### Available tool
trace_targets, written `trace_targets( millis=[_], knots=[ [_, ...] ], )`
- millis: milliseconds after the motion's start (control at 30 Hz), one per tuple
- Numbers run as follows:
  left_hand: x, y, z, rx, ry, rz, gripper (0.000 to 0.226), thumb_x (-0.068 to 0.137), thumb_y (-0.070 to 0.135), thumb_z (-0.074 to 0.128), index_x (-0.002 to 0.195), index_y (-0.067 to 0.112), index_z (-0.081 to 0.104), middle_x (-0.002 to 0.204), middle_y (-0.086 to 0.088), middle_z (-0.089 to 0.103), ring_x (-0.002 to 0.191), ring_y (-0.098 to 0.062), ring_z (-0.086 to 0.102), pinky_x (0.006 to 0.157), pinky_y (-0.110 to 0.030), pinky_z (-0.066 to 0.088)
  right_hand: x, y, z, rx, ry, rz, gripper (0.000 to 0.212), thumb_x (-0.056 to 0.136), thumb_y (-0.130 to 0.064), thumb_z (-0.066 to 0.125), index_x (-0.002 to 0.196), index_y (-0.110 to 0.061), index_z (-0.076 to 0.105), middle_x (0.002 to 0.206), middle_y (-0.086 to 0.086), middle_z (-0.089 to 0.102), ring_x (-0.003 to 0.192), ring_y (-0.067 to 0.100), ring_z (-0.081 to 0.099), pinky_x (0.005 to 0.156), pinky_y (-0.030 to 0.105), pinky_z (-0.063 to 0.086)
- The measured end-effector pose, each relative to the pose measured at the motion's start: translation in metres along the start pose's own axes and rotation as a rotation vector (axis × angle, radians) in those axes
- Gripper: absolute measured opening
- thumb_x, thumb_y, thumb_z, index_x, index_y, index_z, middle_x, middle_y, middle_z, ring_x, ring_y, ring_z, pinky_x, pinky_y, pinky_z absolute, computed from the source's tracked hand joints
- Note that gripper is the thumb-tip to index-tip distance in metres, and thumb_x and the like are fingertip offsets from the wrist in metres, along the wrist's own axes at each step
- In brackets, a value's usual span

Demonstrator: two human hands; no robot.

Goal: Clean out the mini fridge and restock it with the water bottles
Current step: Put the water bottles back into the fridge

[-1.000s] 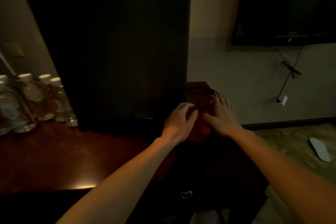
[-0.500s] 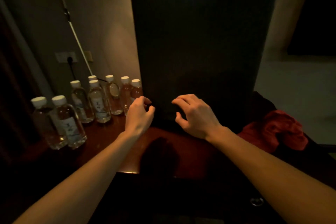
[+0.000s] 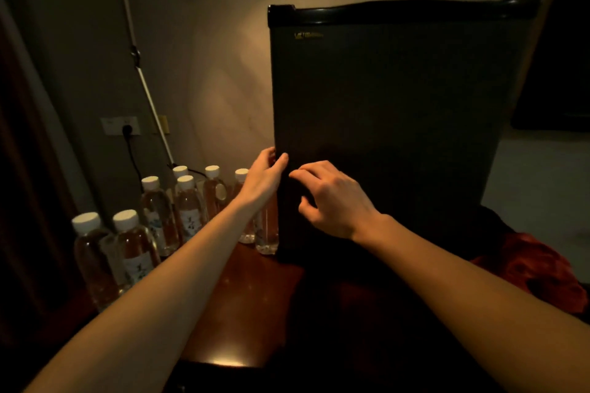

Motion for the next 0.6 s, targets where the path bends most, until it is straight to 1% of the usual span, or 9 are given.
trace_targets(
  millis=[33,100,167,200,267,333,433,533,600],
  knots=[
    [0.007,0.003,0.002,-0.033,0.019,-0.012,0.043,0.102,0.025,0.048,0.137,0.001,0.047,0.129,-0.012,0.056,0.114,-0.015,0.051,0.091,-0.020,0.037,0.004,-0.001,0.000,-0.004,0.002,-0.006,0.051,0.085,-0.029,0.056,0.135,-0.020,0.049,0.134,0.003,0.052,0.127,0.018,0.045,0.100,0.037,0.047],
    [0.021,0.005,0.004,-0.053,0.089,-0.018,0.037,0.104,0.025,0.042,0.122,-0.004,0.057,0.108,-0.015,0.060,0.099,-0.019,0.053,0.079,-0.022,0.035,0.011,-0.001,-0.001,-0.012,0.006,-0.019,0.049,0.084,-0.028,0.057,0.132,-0.019,0.051,0.132,0.004,0.053,0.125,0.019,0.046,0.098,0.038,0.048],
    [0.030,0.002,0.006,-0.010,0.146,-0.005,0.038,0.104,0.025,0.041,0.112,-0.006,0.061,0.102,-0.022,0.061,0.095,-0.030,0.056,0.073,-0.024,0.034,0.016,-0.001,0.000,-0.014,-0.008,-0.031,0.049,0.083,-0.028,0.057,0.131,-0.018,0.052,0.130,0.005,0.054,0.124,0.020,0.047,0.097,0.040,0.049],
    [0.031,-0.001,0.006,0.017,0.158,-0.005,0.038,0.104,0.026,0.042,0.112,-0.006,0.061,0.106,-0.023,0.062,0.098,-0.031,0.057,0.071,-0.022,0.034,0.018,-0.001,-0.001,-0.019,-0.019,-0.033,0.049,0.083,-0.028,0.057,0.131,-0.018,0.052,0.131,0.005,0.054,0.124,0.020,0.047,0.097,0.040,0.048],
    [0.029,-0.005,0.006,0.034,0.159,-0.020,0.037,0.103,0.028,0.043,0.118,-0.002,0.059,0.115,-0.019,0.059,0.103,-0.025,0.056,0.077,-0.022,0.036,0.023,-0.002,-0.003,-0.026,-0.028,-0.027,0.049,0.084,-0.028,0.056,0.132,-0.018,0.051,0.131,0.005,0.053,0.125,0.020,0.046,0.097,0.040,0.048],
    [0.026,-0.006,0.004,0.012,0.137,-0.029,0.037,0.103,0.029,0.043,0.120,-0.001,0.057,0.118,-0.020,0.057,0.107,-0.026,0.055,0.084,-0.030,0.041,0.024,-0.006,-0.007,-0.017,-0.015,-0.018,0.049,0.084,-0.028,0.056,0.132,-0.019,0.051,0.131,0.005,0.054,0.124,0.020,0.047,0.095,0.041,0.049],
    [0.023,-0.003,-0.001,-0.029,0.105,-0.057,0.042,0.104,0.032,0.039,0.113,-0.004,0.058,0.110,-0.022,0.060,0.100,-0.030,0.058,0.083,-0.038,0.044,0.020,-0.015,-0.012,-0.002,-0.010,-0.018,0.050,0.084,-0.027,0.056,0.133,-0.019,0.049,0.132,0.004,0.053,0.125,0.020,0.046,0.095,0.042,0.049],
    [0.003,0.002,-0.009,-0.152,0.120,-0.046,0.033,0.104,0.034,0.039,0.096,0.006,0.054,0.087,-0.009,0.055,0.083,-0.020,0.050,0.074,-0.035,0.041,0.014,-0.024,-0.019,0.009,-0.024,-0.013,0.053,0.086,-0.027,0.057,0.137,-0.019,0.045,0.136,0.005,0.050,0.127,0.020,0.044,0.098,0.043,0.048],
    [-0.022,0.006,-0.016,-0.235,0.099,-0.015,0.023,0.103,0.030,0.044,0.097,0.009,0.050,0.081,-0.003,0.052,0.076,-0.015,0.051,0.072,-0.035,0.043,0.008,-0.034,-0.026,0.018,-0.021,-0.023,0.056,0.086,-0.027,0.059,0.138,-0.018,0.043,0.137,0.006,0.049,0.127,0.022,0.043,0.099,0.044,0.047]
  ],
)
Point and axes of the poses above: each hand's wrist, its own x-axis towards the middle knuckle, its own z-axis out of the palm, y = z × x, the point moved 3 cm from there along x, towards the middle knuckle
